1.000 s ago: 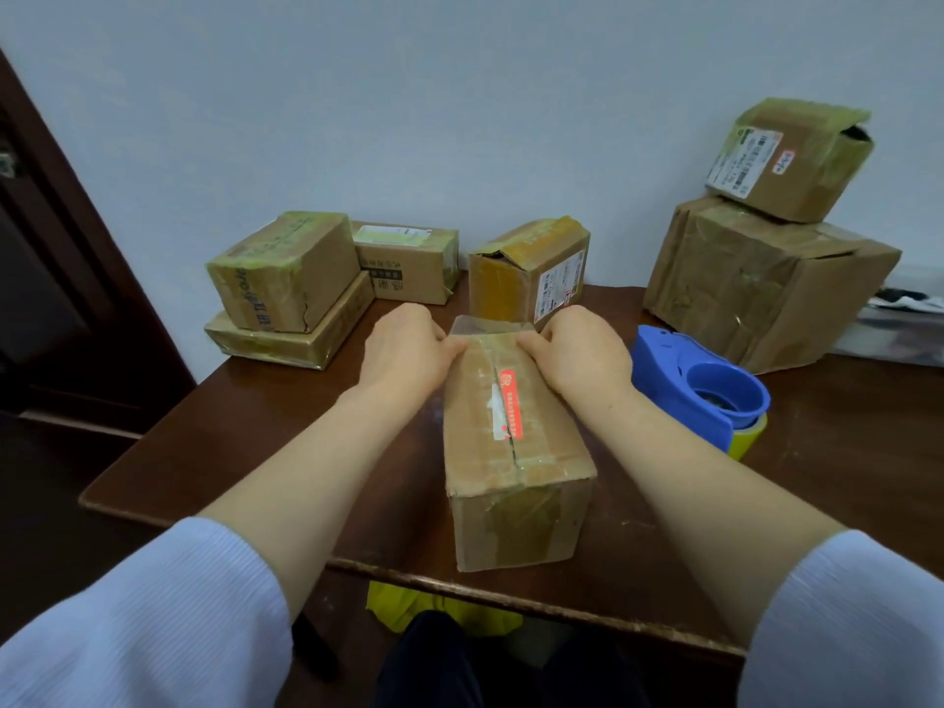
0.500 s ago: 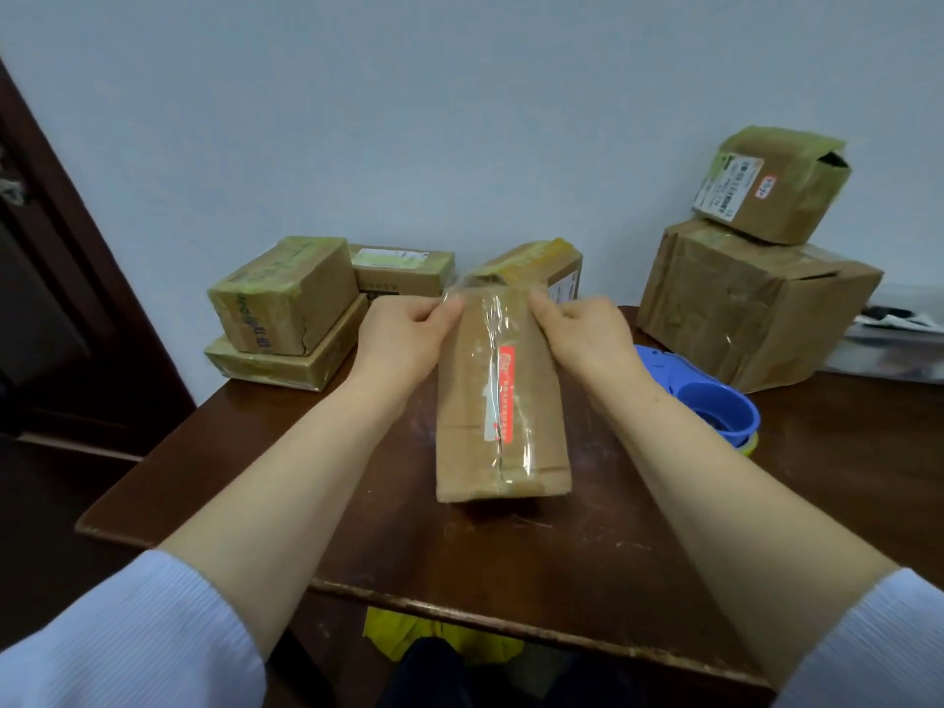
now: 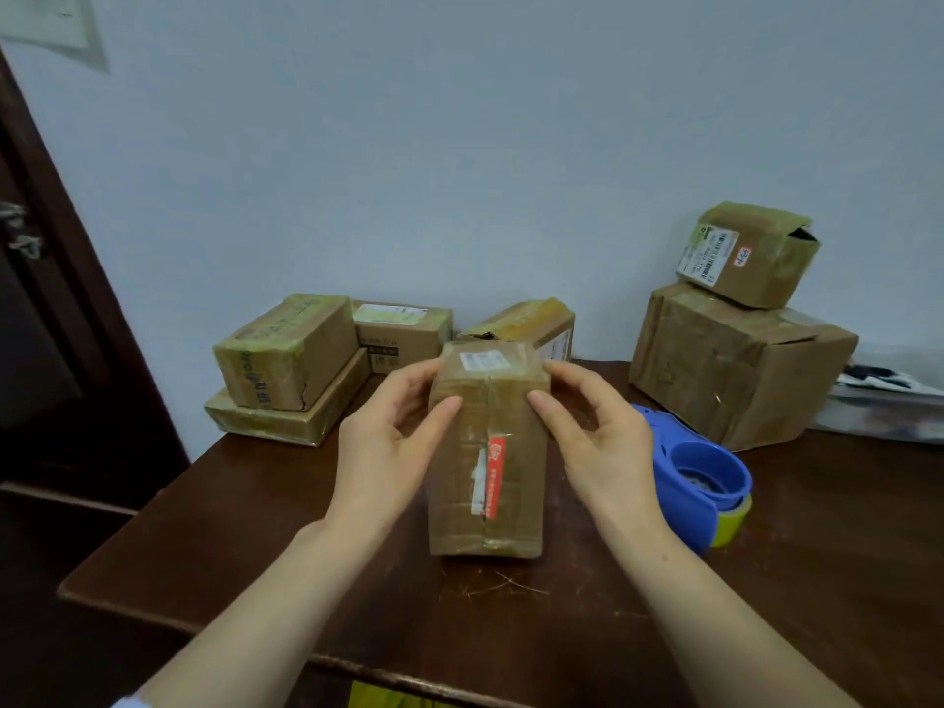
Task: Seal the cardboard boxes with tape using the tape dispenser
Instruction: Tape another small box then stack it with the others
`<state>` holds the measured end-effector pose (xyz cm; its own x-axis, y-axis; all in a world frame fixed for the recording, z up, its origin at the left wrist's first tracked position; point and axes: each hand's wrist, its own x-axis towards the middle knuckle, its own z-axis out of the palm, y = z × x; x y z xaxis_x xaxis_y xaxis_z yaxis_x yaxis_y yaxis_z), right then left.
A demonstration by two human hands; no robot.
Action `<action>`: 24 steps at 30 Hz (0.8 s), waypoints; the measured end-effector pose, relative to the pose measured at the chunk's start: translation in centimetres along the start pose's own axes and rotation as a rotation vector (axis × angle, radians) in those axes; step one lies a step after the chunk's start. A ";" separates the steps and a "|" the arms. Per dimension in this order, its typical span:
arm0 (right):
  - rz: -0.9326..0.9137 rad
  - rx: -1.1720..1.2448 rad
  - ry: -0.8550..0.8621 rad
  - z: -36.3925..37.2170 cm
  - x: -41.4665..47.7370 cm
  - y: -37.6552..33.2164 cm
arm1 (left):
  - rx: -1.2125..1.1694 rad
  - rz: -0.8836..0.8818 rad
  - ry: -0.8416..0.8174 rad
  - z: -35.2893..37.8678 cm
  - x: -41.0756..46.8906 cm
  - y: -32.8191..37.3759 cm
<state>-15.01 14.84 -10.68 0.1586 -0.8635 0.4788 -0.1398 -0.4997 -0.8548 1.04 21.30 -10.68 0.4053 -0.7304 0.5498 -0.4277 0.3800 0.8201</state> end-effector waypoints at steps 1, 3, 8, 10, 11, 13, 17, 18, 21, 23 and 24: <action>0.004 0.014 -0.005 0.0 -0.1 0.1 | 0.011 -0.003 0.000 -0.2 -0.2 -0.2; 0.043 0.117 -0.016 -0.1 -0.4 0.0 | 0.074 0.015 0.005 -0.5 -0.5 -0.6; 0.090 0.307 -0.044 -0.4 -1.5 -0.2 | 0.148 0.116 0.018 -0.5 -1.2 -0.7; 0.075 0.318 -0.044 -0.5 -1.9 -0.1 | 0.150 0.131 0.026 -0.5 -1.6 -0.5; 0.062 0.305 -0.046 -0.5 -2.1 -0.2 | 0.150 0.136 0.029 -0.5 -1.8 -0.5; 0.042 0.281 -0.062 -0.7 -2.4 -0.5 | 0.139 0.145 0.042 -0.5 -2.2 -0.5; 0.005 0.243 -0.093 -1.0 -2.5 -1.0 | 0.101 0.119 0.088 -0.4 -2.6 -0.5; -0.025 0.203 -0.093 -0.9 -2.5 -1.0 | 0.095 0.106 0.102 -0.3 -2.7 -0.5; -0.109 0.065 -0.062 -0.7 -2.6 -1.3 | 0.085 0.054 0.153 0.1 -3.1 -0.2; -0.149 -0.007 -0.035 -0.5 -2.9 -1.5 | 0.055 0.001 0.194 0.6 -3.3 0.0; -0.155 -0.040 -0.027 -0.4 -3.0 -1.6 | 0.048 -0.020 0.208 0.8 -3.3 0.0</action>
<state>-15.70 18.24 -10.67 0.2079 -0.7739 0.5982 -0.1501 -0.6296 -0.7623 -0.99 23.29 -12.60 0.5703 -0.6024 0.5585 -0.4537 0.3358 0.8255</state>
